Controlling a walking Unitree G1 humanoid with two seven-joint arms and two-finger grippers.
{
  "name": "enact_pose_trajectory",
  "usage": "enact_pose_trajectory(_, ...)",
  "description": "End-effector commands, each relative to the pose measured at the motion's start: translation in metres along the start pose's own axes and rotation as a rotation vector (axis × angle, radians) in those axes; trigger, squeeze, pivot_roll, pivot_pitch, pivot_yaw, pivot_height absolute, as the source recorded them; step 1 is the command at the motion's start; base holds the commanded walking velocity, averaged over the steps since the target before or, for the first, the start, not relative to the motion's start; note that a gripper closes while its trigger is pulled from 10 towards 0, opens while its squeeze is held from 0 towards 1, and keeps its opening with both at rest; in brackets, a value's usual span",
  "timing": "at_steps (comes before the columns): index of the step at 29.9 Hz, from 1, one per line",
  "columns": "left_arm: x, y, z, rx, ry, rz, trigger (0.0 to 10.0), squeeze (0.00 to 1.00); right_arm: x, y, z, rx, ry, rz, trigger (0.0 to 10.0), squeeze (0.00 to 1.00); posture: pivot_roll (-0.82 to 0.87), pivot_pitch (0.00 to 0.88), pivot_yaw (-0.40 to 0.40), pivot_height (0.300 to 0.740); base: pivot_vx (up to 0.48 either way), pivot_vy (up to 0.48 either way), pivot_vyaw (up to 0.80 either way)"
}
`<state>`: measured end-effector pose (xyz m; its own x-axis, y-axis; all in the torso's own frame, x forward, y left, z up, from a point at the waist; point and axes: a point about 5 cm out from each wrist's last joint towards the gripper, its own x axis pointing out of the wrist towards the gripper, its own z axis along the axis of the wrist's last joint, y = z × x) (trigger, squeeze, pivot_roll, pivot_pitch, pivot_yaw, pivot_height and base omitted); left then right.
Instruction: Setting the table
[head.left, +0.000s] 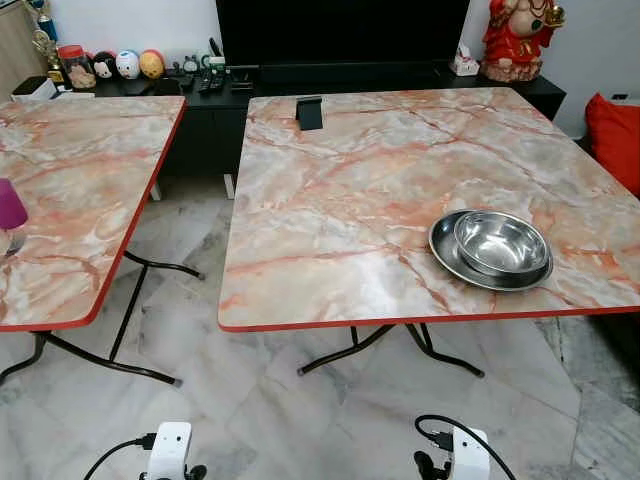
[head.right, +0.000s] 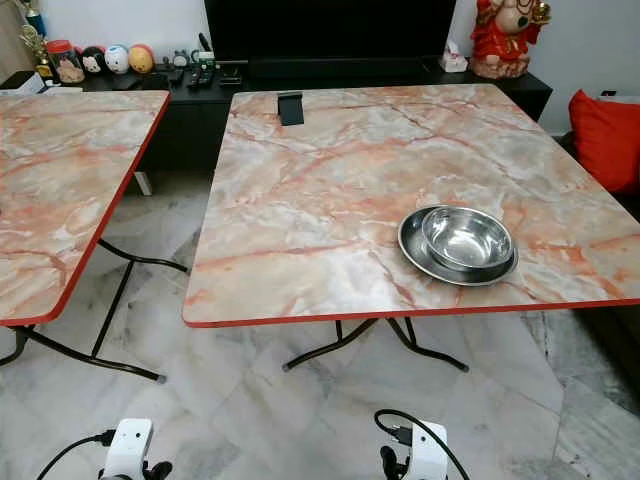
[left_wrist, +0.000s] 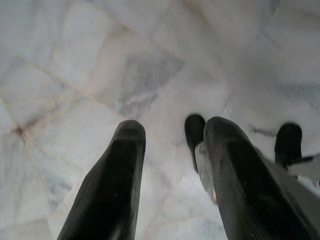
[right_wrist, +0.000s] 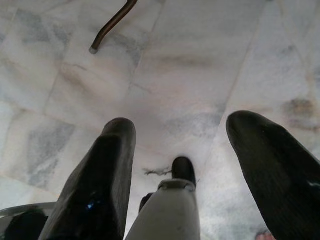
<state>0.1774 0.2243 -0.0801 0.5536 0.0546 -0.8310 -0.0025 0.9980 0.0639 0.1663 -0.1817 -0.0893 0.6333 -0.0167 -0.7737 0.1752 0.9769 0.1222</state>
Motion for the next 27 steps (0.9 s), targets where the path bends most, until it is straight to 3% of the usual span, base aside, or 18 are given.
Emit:
enact_pose_trajectory(1,-0.0019,0.0021,-0.0117,0.016,0.048,-0.002,10.0,0.00,-0.0002,-0.0001,0.0006,0.019,-0.012,0.003,10.0,0.00,-0.04,0.000,0.005,0.740,0.000,0.000,0.00)
enact_pose_trajectory(24,-0.0018,0.0023,-0.0114,0.002,0.056,-0.007,10.0,0.00,0.0006,0.0002,0.0025,-0.024,-0.002,0.014,10.0,0.00,-0.03,0.000,0.002,0.740,0.000,0.000,0.00)
enact_pose_trajectory(27,-0.0018,0.0027,-0.0113,0.001,0.054,-0.005,10.0,0.00,0.0005,-0.0002,0.0030,-0.017,-0.013,-0.001,10.0,0.00,-0.02,0.000,0.003,0.740,0.000,0.000,0.80)
